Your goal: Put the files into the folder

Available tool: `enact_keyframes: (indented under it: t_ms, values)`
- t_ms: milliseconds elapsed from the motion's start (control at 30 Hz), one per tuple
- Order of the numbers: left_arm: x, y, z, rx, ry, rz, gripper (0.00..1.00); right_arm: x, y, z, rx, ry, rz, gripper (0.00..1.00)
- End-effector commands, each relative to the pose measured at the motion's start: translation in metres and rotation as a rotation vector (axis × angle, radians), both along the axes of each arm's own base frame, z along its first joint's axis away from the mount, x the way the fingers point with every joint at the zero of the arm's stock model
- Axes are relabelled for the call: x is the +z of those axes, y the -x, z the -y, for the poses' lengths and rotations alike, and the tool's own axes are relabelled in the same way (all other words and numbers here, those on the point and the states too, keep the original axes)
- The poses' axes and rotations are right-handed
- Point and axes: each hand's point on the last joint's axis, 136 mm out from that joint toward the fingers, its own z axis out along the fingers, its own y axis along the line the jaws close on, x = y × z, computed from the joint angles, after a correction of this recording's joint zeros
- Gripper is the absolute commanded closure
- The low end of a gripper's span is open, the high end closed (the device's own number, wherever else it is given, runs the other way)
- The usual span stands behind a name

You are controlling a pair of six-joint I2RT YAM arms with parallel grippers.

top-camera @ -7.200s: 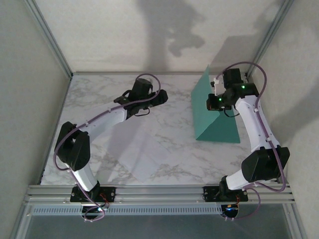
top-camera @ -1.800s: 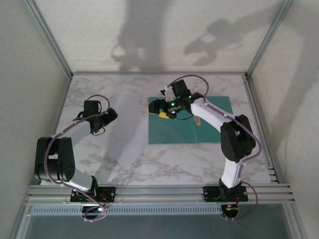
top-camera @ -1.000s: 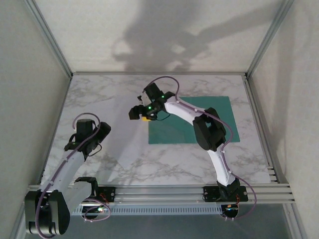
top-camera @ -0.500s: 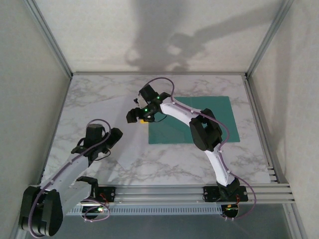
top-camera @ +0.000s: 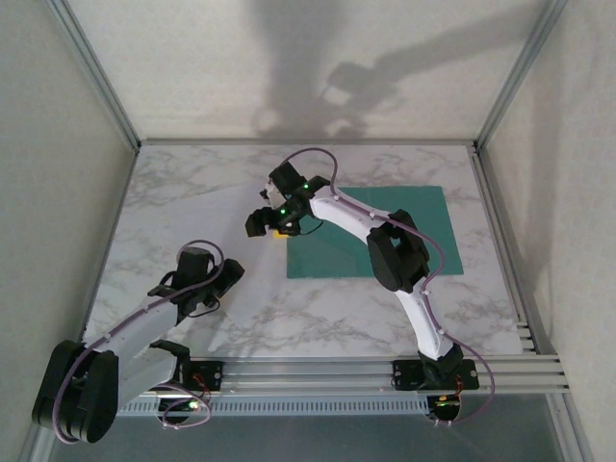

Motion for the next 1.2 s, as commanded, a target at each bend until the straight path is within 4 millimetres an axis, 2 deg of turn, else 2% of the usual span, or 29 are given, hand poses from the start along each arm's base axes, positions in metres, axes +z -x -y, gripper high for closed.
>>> enact_keyframes:
  t_ms: [0,367,467,600,700,867,1167]
  values:
    - [-0.019,0.017,-0.022,0.022,-0.130,-0.087,0.21,0.001,-0.003,0.002,-0.011,0.013,-0.006,0.16]
    - [-0.016,0.012,-0.051,0.103,-0.230,-0.097,0.21,-0.008,0.007,-0.004,-0.002,-0.009,-0.059,0.16]
    - [0.002,-0.001,-0.051,0.104,-0.227,-0.030,0.20,-0.011,0.010,-0.008,0.008,-0.014,-0.067,0.16]
    - [0.031,-0.014,-0.062,0.147,-0.255,0.041,0.18,-0.016,0.012,-0.012,0.018,-0.019,-0.075,0.16]
    - [0.038,-0.016,-0.074,0.202,-0.259,0.056,0.18,-0.018,0.013,-0.016,0.026,-0.028,-0.073,0.17]
    - [0.032,-0.014,-0.098,0.304,-0.273,0.054,0.18,-0.023,0.015,-0.024,0.046,-0.029,-0.066,0.18]
    - [0.014,-0.005,-0.115,0.357,-0.238,0.022,0.23,-0.030,0.012,-0.037,0.072,-0.021,-0.051,0.21]
